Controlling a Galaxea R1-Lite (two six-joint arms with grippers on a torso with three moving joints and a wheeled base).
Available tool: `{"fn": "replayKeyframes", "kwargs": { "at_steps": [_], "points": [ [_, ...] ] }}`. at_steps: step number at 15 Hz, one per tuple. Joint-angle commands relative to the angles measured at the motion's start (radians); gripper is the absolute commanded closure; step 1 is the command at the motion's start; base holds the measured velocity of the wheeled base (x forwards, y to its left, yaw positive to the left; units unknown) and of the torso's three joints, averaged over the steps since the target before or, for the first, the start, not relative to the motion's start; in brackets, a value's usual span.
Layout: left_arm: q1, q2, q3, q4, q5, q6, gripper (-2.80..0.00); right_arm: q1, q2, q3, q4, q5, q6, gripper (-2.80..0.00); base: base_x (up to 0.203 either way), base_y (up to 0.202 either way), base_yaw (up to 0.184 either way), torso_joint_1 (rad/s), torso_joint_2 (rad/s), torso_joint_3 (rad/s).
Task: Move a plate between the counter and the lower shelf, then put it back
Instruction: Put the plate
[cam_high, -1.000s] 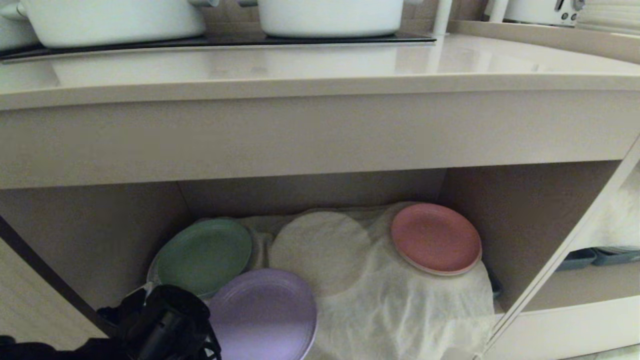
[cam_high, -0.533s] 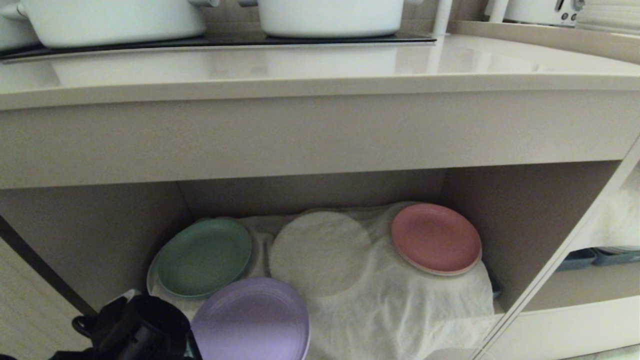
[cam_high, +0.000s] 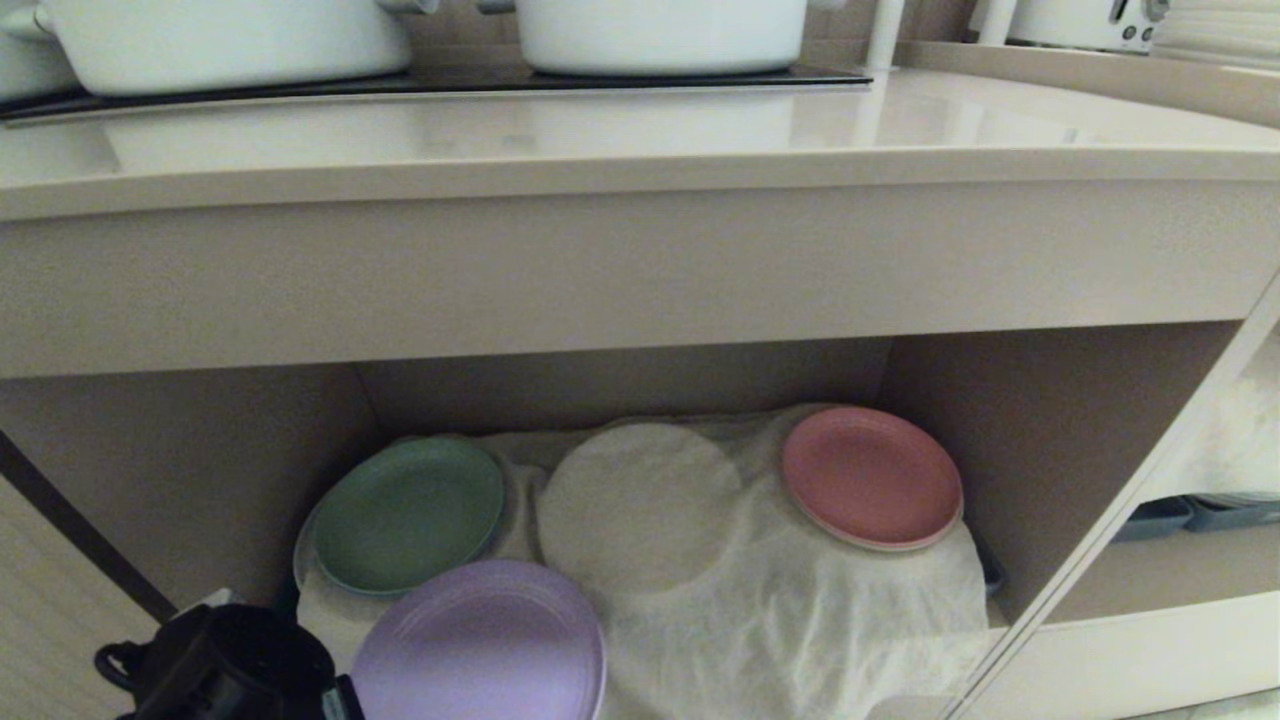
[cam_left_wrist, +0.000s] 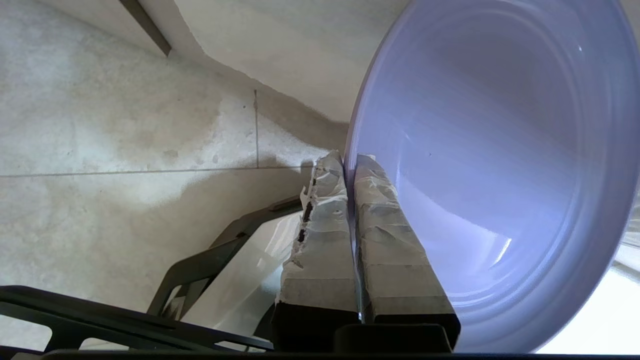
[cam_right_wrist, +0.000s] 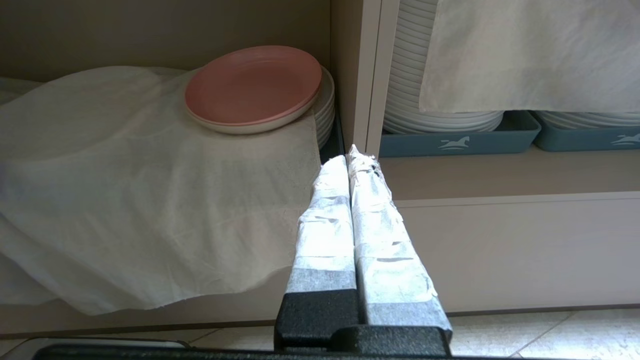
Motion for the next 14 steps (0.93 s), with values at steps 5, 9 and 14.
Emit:
{"fn": "replayKeyframes", "kwargs": {
  "at_steps": [5,9,14],
  "points": [
    [-0.001,-0.032,-0.003,0.029,0.006,-0.004,0.00,0.002,0.001,0.000,0.000,0.000,0.001,0.00,0.000,0.000,0.000,0.000,0.00,0.000],
    [-0.001,-0.048,-0.003,0.035,0.011,-0.003,0.00,0.000,0.001,0.000,0.000,0.000,0.001,0.00,0.000,0.000,0.000,0.000,0.00,0.000],
    [-0.001,-0.056,-0.005,0.061,0.013,-0.004,0.00,0.000,0.001,0.000,0.000,0.000,0.001,0.00,0.000,0.000,0.000,0.000,0.00,0.000]
  ]
}}
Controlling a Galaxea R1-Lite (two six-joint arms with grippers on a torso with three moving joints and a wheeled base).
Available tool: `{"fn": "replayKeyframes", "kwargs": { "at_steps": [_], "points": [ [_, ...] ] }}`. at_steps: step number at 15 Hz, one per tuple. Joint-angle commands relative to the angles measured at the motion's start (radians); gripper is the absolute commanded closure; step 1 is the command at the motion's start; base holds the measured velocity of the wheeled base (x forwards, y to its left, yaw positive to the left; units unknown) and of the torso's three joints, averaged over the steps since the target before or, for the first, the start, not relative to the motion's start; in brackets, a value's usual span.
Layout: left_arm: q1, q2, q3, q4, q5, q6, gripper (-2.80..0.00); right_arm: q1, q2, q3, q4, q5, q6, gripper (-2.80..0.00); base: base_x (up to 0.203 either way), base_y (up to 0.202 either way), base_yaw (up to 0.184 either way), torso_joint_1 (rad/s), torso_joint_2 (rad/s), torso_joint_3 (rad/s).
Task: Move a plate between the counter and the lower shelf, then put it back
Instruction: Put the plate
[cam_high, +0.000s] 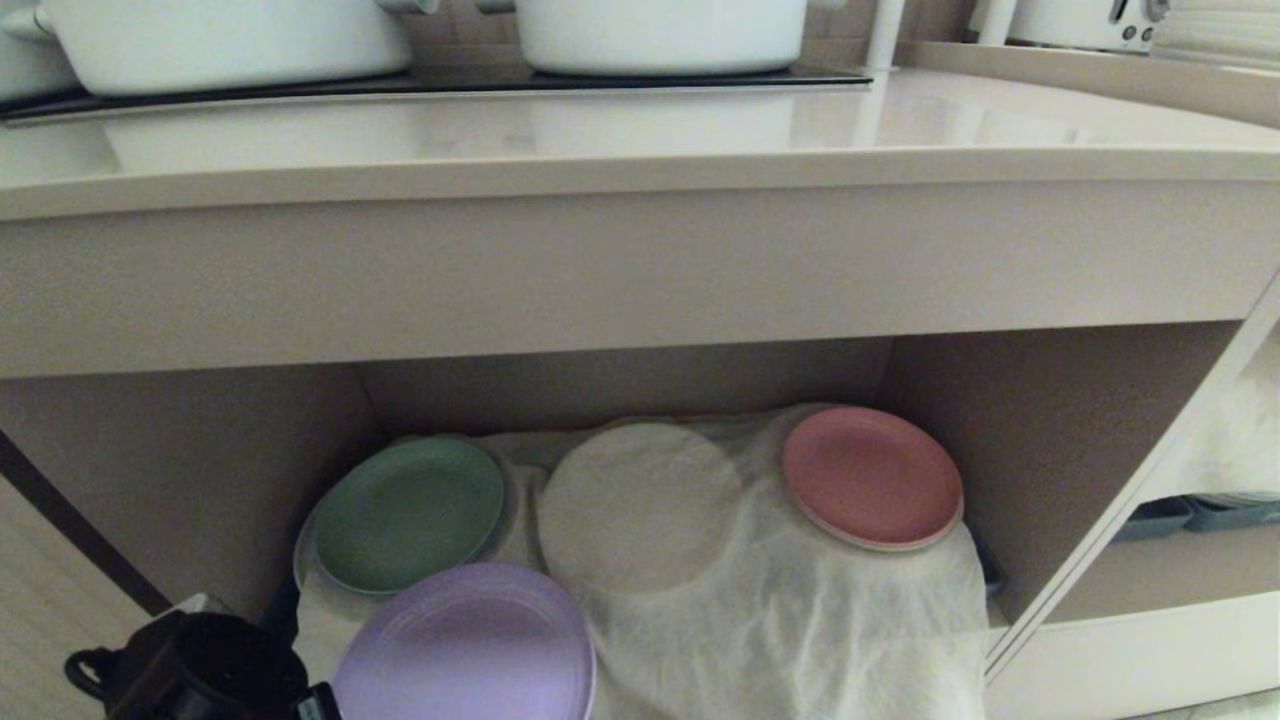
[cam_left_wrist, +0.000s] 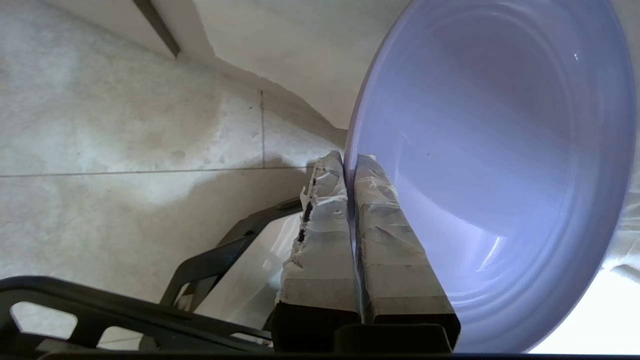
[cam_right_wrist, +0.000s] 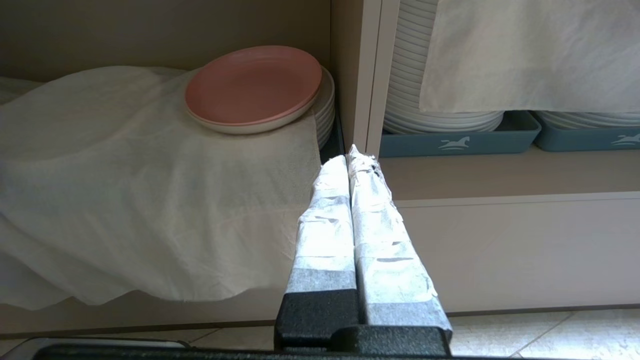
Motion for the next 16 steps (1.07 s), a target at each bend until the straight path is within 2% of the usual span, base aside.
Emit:
{"fn": "replayKeyframes", "kwargs": {
  "at_steps": [1,16],
  "points": [
    [0.000,-0.001,-0.007,0.003,0.003,-0.007,0.00,0.000,0.001,0.000,0.000,0.001,0.000,0.00,0.000,0.000,0.000,0.000,0.00,0.000],
    [0.001,-0.050,0.001,0.006,0.007,-0.005,0.00,0.000,0.001,0.000,0.000,0.001,0.000,0.00,0.000,0.000,0.000,0.000,0.00,0.000]
  ]
}}
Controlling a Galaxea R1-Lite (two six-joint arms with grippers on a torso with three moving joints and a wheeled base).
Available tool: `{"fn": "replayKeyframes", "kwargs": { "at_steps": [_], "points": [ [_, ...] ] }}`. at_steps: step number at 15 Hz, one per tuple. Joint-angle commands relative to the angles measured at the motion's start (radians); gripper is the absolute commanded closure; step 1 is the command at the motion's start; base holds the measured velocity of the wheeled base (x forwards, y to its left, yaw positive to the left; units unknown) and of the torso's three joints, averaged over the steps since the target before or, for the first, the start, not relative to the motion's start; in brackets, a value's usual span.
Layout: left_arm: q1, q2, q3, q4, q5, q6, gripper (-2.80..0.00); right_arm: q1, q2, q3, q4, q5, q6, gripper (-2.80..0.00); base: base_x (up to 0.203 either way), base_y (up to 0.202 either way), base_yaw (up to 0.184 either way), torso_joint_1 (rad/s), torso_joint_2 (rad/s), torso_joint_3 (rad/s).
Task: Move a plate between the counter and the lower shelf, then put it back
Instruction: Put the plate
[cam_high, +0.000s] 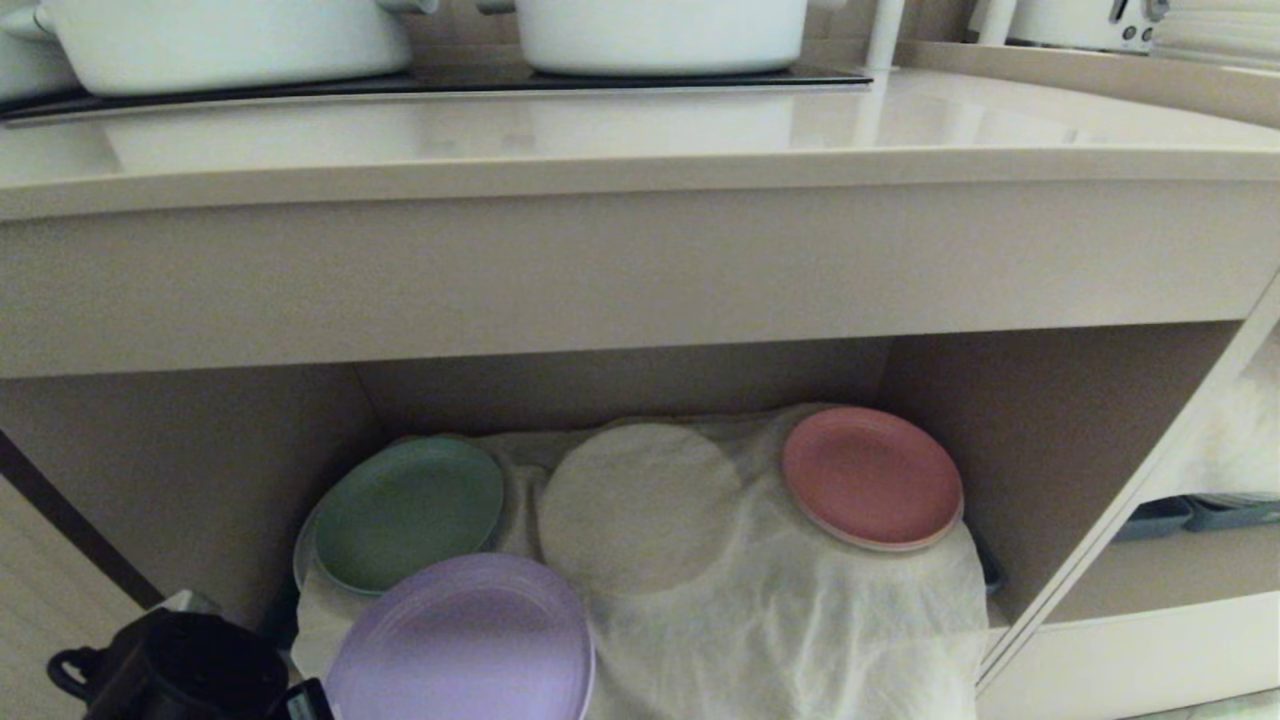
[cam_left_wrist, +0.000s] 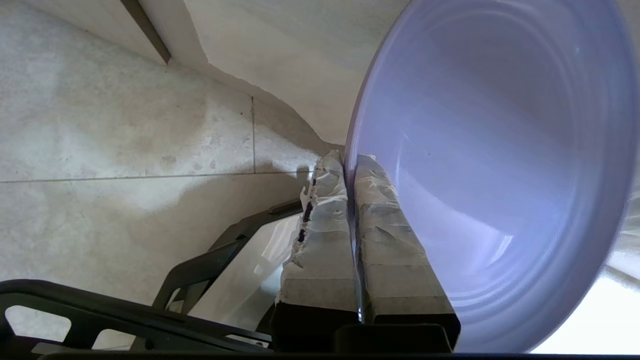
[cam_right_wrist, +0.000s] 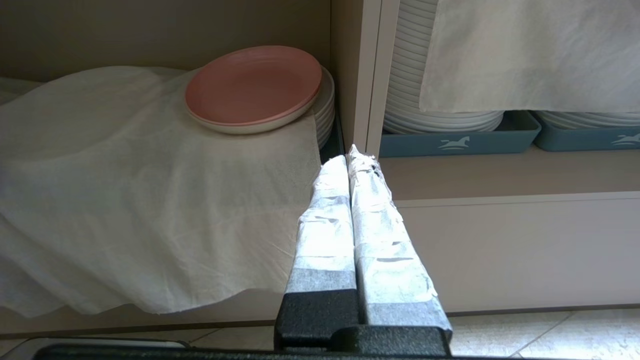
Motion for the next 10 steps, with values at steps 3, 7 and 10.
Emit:
{"fn": "replayKeyframes", "kwargs": {
  "at_steps": [3,7,10],
  "points": [
    [0.000,-0.011,0.001,0.010,0.003,-0.006,0.00,0.000,0.001,0.000,0.000,0.001,0.000,0.00,0.000,0.000,0.000,0.000,0.00,0.000],
    [0.000,-0.009,-0.002,0.010,0.003,-0.006,0.00,0.000,0.001,0.000,0.000,0.001,0.000,0.00,0.000,0.000,0.000,0.000,0.00,0.000],
    [0.000,-0.011,0.001,0.011,0.003,-0.006,0.00,0.001,0.001,0.000,0.000,0.001,0.000,0.00,0.000,0.000,0.000,0.000,0.00,0.000]
  ]
}}
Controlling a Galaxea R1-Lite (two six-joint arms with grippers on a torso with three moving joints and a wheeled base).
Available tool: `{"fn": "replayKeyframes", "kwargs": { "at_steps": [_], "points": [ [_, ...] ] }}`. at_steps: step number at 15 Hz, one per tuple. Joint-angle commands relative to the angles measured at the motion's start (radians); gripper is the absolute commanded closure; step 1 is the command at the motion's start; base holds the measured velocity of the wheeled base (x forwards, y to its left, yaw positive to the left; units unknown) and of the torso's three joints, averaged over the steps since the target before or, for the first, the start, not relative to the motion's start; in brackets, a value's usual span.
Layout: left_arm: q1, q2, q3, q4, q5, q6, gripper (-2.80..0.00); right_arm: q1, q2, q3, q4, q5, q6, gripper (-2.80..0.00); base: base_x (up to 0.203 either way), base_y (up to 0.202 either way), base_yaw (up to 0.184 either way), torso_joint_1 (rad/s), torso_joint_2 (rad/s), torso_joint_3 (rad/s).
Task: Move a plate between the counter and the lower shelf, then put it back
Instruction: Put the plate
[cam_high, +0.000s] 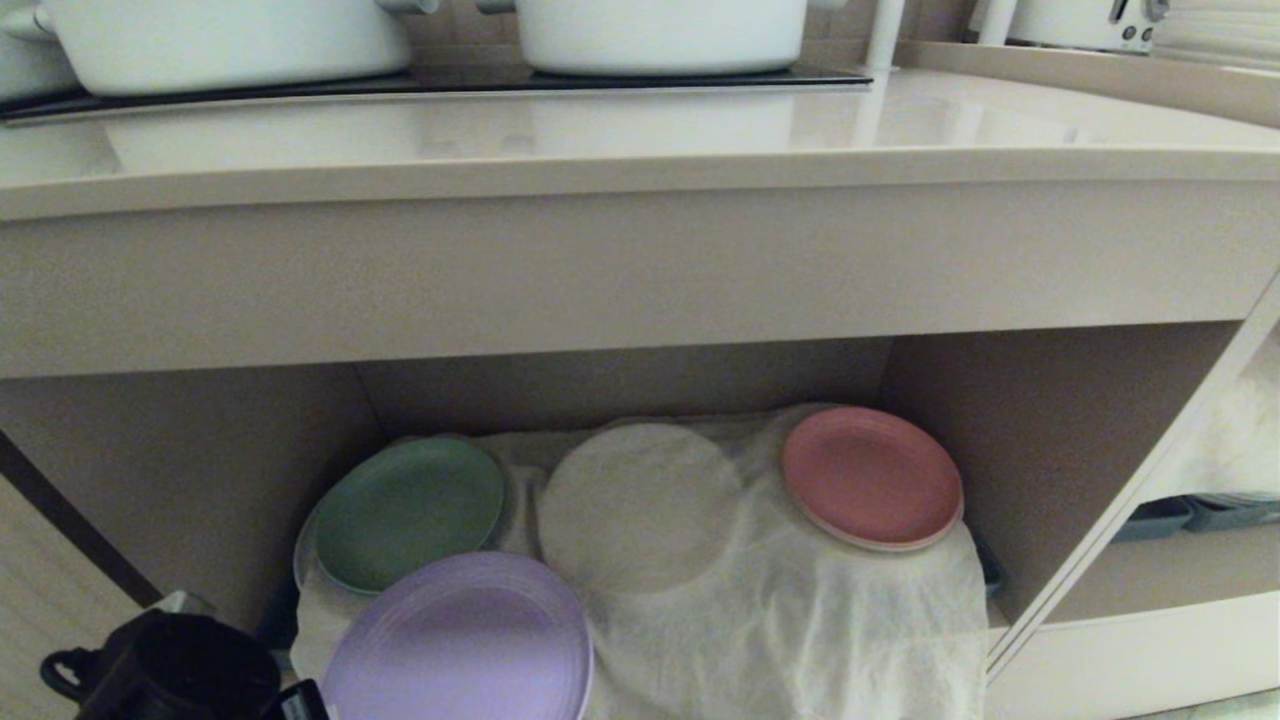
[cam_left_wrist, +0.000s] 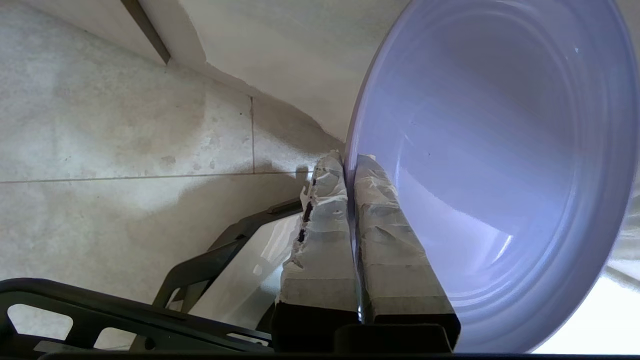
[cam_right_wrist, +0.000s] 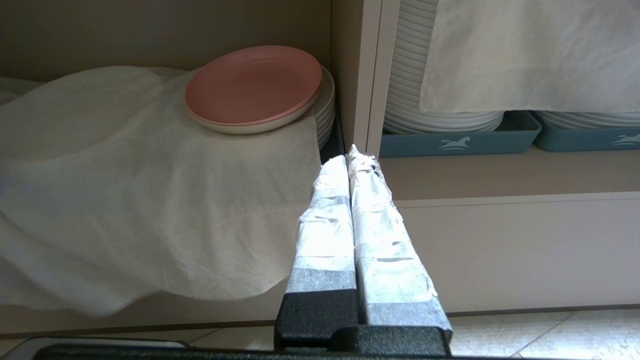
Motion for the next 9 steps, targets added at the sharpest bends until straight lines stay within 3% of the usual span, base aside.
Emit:
{"fn": "replayKeyframes", "kwargs": {
  "at_steps": [1,9],
  "points": [
    [0.000,0.000,0.007,0.001,0.003,-0.006,0.00,0.000,0.001,0.000,0.000,0.000,0.000,0.00,0.000,0.000,0.000,0.000,0.00,0.000],
    [0.000,-0.023,0.007,0.040,0.003,0.001,0.00,0.000,0.001,0.000,0.000,0.000,0.000,0.00,0.000,0.000,0.000,0.000,0.00,0.000]
  ]
}}
